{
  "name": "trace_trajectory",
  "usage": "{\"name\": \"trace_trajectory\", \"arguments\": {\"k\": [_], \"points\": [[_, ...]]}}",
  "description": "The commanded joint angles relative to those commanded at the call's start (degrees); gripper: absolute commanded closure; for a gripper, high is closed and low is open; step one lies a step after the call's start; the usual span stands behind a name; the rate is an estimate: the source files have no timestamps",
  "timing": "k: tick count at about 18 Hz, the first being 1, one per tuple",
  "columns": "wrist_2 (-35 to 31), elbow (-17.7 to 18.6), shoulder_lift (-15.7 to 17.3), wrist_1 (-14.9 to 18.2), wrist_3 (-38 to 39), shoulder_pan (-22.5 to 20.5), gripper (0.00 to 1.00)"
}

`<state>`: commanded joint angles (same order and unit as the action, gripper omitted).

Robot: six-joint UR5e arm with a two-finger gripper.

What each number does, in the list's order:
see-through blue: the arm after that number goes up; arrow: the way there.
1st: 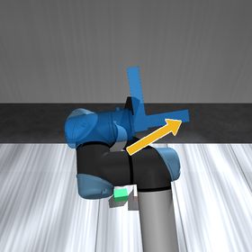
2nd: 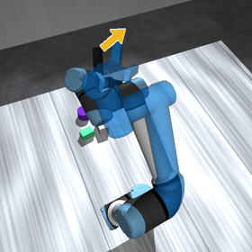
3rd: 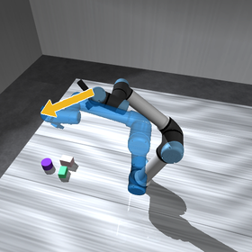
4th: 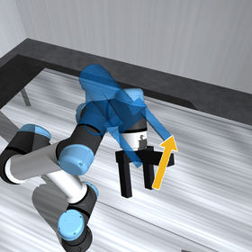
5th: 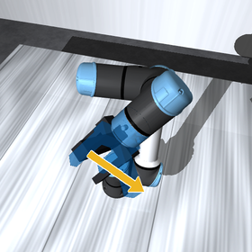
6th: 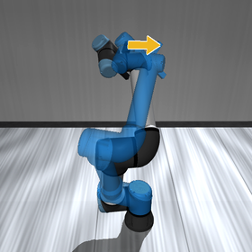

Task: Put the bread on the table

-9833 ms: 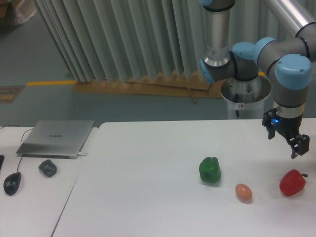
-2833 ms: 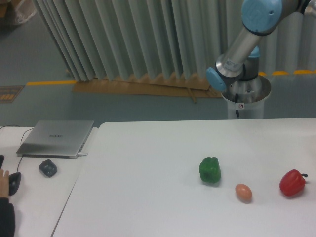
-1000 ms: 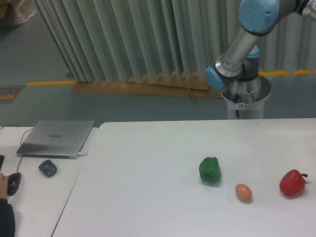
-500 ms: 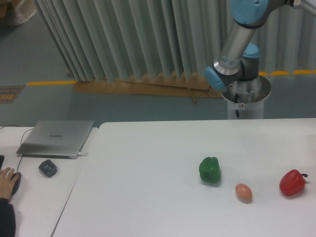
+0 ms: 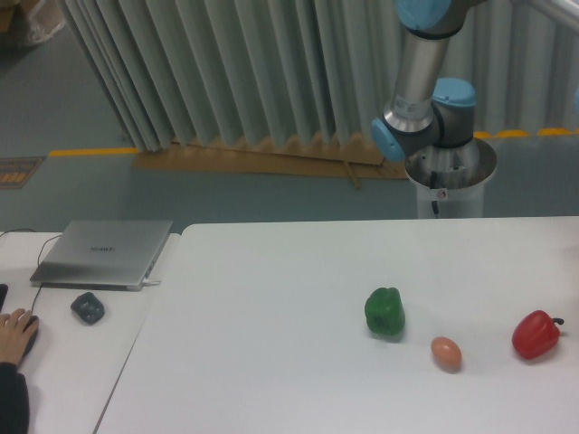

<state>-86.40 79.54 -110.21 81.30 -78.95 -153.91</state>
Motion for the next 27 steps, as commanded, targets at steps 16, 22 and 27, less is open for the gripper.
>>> {"name": "trace_trajectory", "arguments": {"k": [16,22,27], "points": [[-0.44,-1.67,-8.00,-13.80,10.84,6.43,0.76],[-0.70,-1.85,-8.53,-13.80,10.75,6.34,0.74],[-2.28,-0.53,-8.18,-15.20,6.71,6.43,0.00]]}}
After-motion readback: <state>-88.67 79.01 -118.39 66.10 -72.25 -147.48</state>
